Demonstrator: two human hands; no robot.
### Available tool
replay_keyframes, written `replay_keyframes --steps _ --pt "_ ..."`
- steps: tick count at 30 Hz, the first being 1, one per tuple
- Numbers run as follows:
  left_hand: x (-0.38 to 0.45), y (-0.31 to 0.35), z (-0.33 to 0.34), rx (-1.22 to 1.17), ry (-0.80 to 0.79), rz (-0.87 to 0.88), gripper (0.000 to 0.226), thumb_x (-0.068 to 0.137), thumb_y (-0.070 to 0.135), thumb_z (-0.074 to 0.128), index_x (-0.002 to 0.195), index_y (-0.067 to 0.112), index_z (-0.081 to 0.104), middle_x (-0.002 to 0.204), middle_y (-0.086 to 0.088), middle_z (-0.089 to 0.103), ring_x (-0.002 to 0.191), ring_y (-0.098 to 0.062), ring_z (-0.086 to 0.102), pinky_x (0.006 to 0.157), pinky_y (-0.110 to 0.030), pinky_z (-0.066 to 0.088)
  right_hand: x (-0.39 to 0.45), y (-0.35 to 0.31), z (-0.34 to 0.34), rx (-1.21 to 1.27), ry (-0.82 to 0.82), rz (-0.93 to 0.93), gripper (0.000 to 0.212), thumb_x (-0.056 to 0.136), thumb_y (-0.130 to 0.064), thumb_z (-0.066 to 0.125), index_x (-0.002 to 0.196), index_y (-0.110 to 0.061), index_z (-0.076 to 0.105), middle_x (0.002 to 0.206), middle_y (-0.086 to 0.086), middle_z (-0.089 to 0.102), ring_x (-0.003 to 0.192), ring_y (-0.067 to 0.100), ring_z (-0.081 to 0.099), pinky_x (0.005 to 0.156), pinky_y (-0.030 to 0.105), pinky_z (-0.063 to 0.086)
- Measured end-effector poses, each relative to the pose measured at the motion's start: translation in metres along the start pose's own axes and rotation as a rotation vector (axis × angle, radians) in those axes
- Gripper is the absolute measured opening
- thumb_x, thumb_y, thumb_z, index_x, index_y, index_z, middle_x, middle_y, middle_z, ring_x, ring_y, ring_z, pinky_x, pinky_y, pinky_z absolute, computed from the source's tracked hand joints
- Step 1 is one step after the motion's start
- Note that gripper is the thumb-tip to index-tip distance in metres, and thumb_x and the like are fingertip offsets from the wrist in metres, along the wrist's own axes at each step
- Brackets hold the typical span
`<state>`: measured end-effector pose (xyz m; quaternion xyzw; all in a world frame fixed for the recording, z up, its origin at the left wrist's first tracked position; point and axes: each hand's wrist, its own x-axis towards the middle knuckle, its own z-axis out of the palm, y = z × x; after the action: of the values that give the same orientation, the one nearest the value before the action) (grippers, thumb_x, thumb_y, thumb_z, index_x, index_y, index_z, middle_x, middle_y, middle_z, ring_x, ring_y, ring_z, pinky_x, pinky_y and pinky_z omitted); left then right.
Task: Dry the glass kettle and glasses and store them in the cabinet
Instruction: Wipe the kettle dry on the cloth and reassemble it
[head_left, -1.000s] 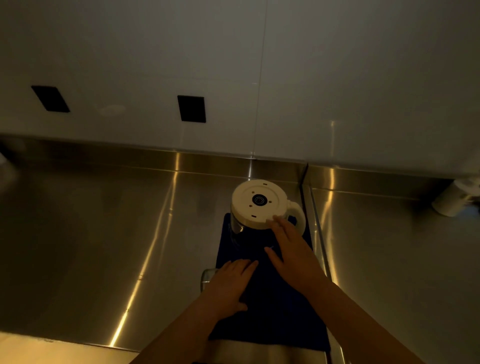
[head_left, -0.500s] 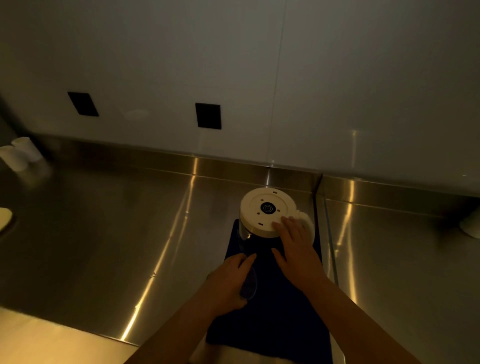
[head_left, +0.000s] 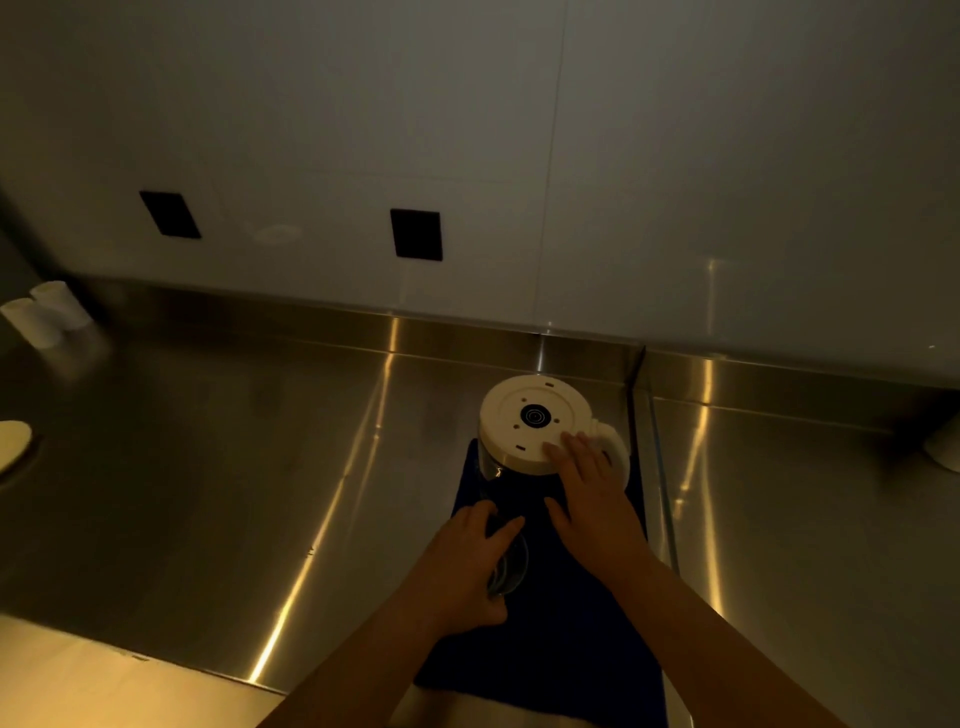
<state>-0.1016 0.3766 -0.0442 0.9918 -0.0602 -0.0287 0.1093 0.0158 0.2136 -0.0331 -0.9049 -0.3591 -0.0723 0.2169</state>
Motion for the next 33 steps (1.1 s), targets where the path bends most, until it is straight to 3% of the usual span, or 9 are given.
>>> replay_keyframes --steps 8,13,18,23,25,28,33 --pt "0.002 -0.001 0.001 0.094 -0.015 -0.034 0.083 0.077 0.046 0.051 0.15 0.024 0.019 0.151 -0.004 0.02 0.135 -0.022 0.023 0.11 -0.032 0.024 0.003 0.003 0.003 -0.022 -0.017 0.007 0.061 0.091 -0.019 0.058 0.146 -0.017 0.031 0.154 0.01 0.022 0.145 0.025 0.009 0.115 0.042 0.017" --pt "0.005 -0.001 0.006 0.105 -0.061 -0.08 0.076 0.087 0.038 0.045 0.152 0.022 0.01 0.159 -0.006 0.005 0.145 -0.024 0.0 0.117 -0.039 0.005 0.002 0.006 0.005 -0.06 -0.018 -0.02 0.065 0.088 -0.015 0.061 0.146 -0.015 0.03 0.154 0.012 0.023 0.144 0.027 0.009 0.113 0.039 0.014" --pt "0.004 -0.003 0.01 0.118 -0.095 -0.104 0.073 0.092 0.039 0.04 0.153 0.023 0.003 0.16 -0.007 -0.007 0.146 -0.026 -0.012 0.117 -0.042 -0.005 0.002 0.009 0.005 -0.1 -0.031 -0.054 0.066 0.09 -0.014 0.059 0.147 -0.015 0.026 0.155 0.011 0.02 0.145 0.027 0.008 0.113 0.037 0.008" --pt "0.004 -0.002 0.01 0.11 -0.097 -0.114 0.07 0.095 0.039 0.036 0.153 0.024 0.0 0.159 -0.009 -0.01 0.145 -0.027 -0.014 0.117 -0.042 -0.008 0.004 0.014 -0.005 -0.109 -0.013 -0.129 0.068 0.076 0.003 0.07 0.138 -0.007 0.045 0.143 0.02 0.041 0.135 0.038 0.033 0.106 0.052 0.034" --pt "0.004 -0.003 0.011 0.119 -0.096 -0.12 0.07 0.097 0.041 0.035 0.152 0.024 -0.003 0.159 -0.009 -0.01 0.145 -0.027 -0.013 0.117 -0.042 -0.008 0.004 0.018 -0.007 -0.13 -0.022 -0.146 0.069 0.077 0.003 0.068 0.14 -0.009 0.042 0.146 0.017 0.038 0.136 0.036 0.031 0.107 0.05 0.028" --pt "0.004 -0.002 0.014 0.146 -0.083 -0.135 0.069 0.098 0.044 0.033 0.151 0.026 -0.008 0.159 -0.009 -0.01 0.146 -0.027 -0.012 0.118 -0.043 -0.006 0.003 0.022 -0.005 -0.147 -0.048 -0.167 0.071 0.086 -0.004 0.06 0.147 -0.016 0.027 0.155 0.01 0.021 0.143 0.028 0.013 0.111 0.04 0.009" --pt "0.004 -0.002 0.019 0.134 -0.074 -0.162 0.069 0.099 0.046 0.031 0.151 0.026 -0.008 0.159 -0.009 -0.012 0.145 -0.027 -0.014 0.117 -0.044 -0.007 0.004 0.024 -0.004 -0.161 -0.063 -0.168 0.077 0.082 -0.003 0.066 0.147 -0.015 0.027 0.154 0.012 0.022 0.143 0.031 0.016 0.111 0.043 0.009"
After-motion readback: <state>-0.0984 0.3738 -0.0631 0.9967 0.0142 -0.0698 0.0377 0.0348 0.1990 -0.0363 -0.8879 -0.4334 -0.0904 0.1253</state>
